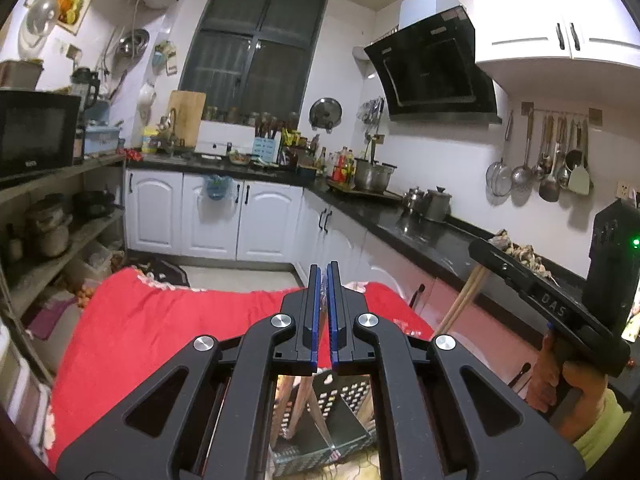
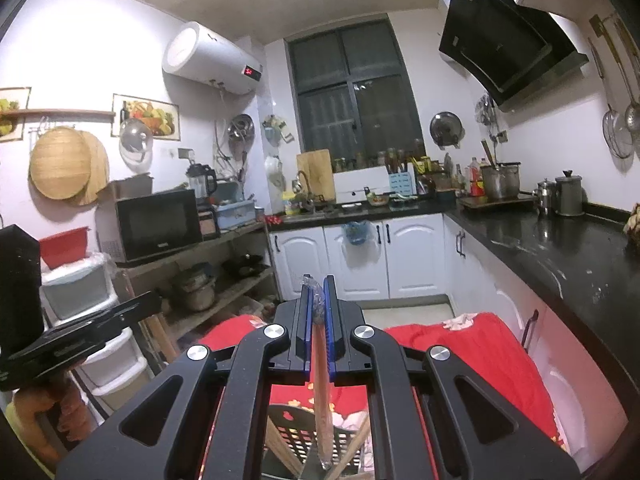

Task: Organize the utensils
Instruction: 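Lower the chopsticks into the caddy compartments and open both tools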

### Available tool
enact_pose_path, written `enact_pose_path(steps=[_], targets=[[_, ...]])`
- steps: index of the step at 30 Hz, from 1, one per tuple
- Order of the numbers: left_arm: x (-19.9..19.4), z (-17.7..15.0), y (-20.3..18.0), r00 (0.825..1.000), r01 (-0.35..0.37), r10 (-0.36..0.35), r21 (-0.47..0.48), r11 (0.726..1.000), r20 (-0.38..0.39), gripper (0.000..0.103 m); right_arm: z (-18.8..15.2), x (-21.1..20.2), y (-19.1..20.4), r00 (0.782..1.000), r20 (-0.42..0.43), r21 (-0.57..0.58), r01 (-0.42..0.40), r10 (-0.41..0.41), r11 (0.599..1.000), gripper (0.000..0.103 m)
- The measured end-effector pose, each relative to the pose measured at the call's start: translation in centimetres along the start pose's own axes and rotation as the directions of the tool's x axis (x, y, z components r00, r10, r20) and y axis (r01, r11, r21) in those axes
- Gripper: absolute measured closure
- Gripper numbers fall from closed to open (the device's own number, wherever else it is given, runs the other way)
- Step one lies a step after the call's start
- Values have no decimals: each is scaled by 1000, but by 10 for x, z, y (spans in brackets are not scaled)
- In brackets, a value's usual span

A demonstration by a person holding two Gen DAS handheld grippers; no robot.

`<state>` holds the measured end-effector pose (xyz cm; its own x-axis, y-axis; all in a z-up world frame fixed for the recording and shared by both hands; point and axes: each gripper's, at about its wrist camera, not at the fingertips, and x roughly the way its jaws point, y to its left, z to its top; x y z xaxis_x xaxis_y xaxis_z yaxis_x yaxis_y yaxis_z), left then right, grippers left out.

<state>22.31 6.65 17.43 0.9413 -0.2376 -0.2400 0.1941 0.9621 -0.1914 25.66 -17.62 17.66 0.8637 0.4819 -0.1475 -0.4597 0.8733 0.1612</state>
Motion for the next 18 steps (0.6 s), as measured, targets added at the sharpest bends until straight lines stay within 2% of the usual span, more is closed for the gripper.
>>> enact_pose_path(steps=[8, 10, 11, 12, 16, 18], targets=[[19, -27, 9, 998, 8, -10, -27, 1000, -65, 101, -22, 15, -4, 999, -52, 23, 12, -11, 1000, 96], [23, -31, 11, 997, 5, -8, -35, 999, -75, 101, -27, 18, -4, 997, -74, 25, 14, -12, 1000, 78], [24, -33, 11, 997, 5, -8, -36, 999, -82, 101, -30, 18, -4, 997, -77, 27, 19, -17, 999, 57], [25, -35, 12, 996, 4, -7, -37, 999, -90, 98, -32, 18, -5, 997, -79, 25, 22, -20, 999, 55], [26, -42, 16, 994, -10, 6, -43, 999, -106, 64, -40, 17, -4, 994, -108, 8, 31, -30, 999, 53], [23, -43, 16, 995, -13, 9, -41, 999, -102, 56, -42, 15, -6, 992, -118, 15, 35, -33, 999, 48]])
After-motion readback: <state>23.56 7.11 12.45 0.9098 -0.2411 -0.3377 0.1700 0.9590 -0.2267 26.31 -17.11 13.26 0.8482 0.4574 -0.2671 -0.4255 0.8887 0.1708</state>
